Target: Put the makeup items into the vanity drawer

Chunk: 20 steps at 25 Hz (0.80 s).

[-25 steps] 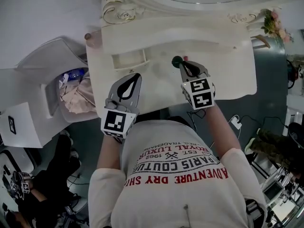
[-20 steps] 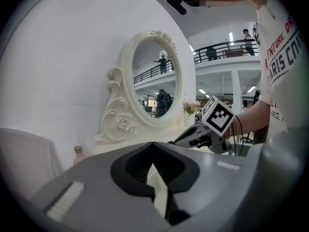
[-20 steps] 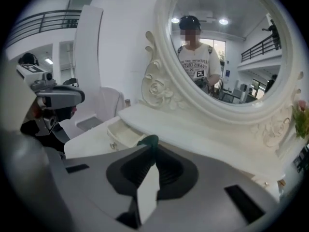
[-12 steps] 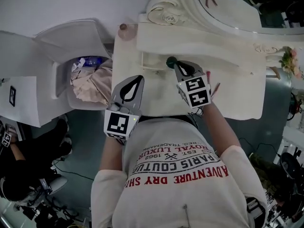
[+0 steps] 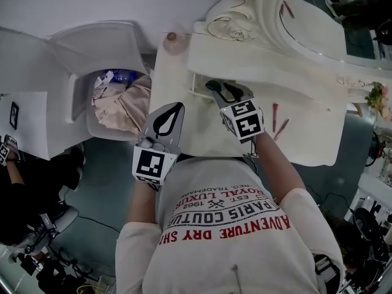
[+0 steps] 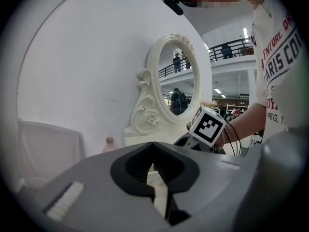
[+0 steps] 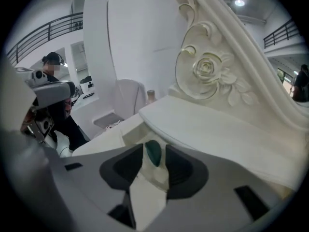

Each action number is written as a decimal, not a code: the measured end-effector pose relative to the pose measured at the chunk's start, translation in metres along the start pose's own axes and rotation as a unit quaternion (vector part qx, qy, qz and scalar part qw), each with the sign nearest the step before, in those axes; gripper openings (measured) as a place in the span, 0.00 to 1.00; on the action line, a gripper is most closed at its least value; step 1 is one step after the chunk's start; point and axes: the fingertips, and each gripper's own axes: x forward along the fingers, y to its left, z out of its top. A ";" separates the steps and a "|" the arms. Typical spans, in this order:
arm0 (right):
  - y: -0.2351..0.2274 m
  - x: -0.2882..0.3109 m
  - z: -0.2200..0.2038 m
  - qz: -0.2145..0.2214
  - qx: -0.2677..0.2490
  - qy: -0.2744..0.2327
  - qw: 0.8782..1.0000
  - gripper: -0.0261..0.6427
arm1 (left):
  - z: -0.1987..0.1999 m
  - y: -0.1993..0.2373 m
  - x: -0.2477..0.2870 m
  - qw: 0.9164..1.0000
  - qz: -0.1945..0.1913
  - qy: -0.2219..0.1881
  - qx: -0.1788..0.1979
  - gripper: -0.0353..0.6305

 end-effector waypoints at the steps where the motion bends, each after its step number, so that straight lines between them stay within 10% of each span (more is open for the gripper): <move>1: -0.001 -0.001 -0.001 0.001 0.006 0.001 1.000 0.25 | 0.000 0.000 0.001 1.000 -0.002 0.001 0.000 0.07; 20: -0.080 -0.104 -0.092 -0.098 0.096 0.012 0.990 0.26 | 0.021 -0.097 0.064 0.994 -0.108 0.014 0.011 0.07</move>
